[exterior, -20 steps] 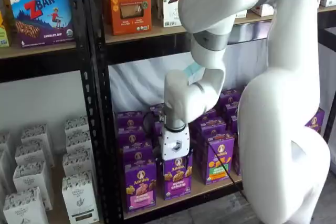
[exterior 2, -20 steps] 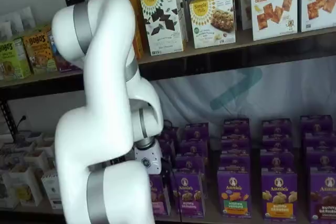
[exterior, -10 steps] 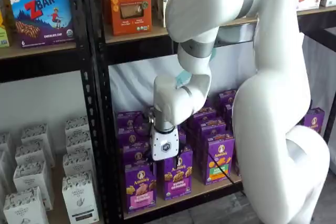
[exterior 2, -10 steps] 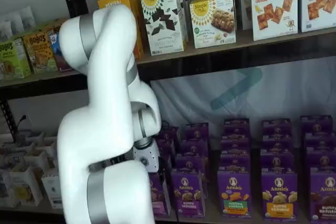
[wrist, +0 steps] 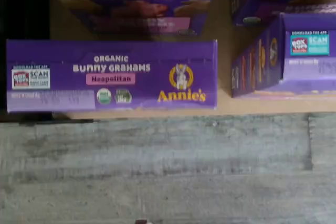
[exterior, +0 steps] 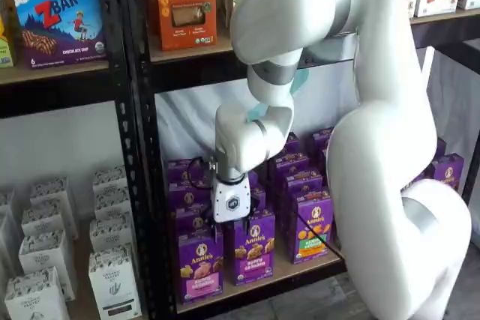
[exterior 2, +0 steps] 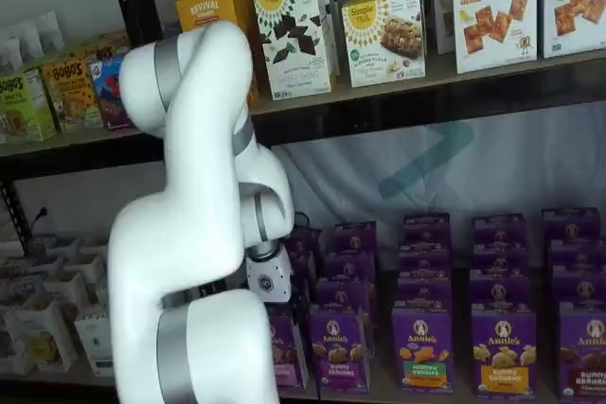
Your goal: Pick up the purple box with a pink patch in the middle, on the bottom shelf, the first box from the left
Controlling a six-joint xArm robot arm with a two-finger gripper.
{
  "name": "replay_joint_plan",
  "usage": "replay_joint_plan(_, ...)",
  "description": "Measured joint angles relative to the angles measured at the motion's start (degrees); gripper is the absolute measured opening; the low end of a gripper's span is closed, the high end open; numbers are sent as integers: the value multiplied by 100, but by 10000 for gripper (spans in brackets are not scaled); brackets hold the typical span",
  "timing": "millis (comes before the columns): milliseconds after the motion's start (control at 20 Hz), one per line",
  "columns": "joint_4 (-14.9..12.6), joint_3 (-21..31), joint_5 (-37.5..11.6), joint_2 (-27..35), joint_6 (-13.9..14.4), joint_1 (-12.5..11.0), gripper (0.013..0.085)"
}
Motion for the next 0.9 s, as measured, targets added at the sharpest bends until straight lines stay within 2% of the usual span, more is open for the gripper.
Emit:
replay_joint_plan(300,231,-407,87,293,-279,-62,850)
replay_joint_plan(500,155,-779,373,505,-238,-100,850)
replay_joint_plan(600,193,-876,345,588,-287,-109,850)
replay_joint_plan(700,436,-1007,380,679,-509,-110,850)
replay_joint_plan(800,286,-1106,383,754,-377,-117,850)
replay_joint_plan(900,278,-1210,448,820,-369,-117,850)
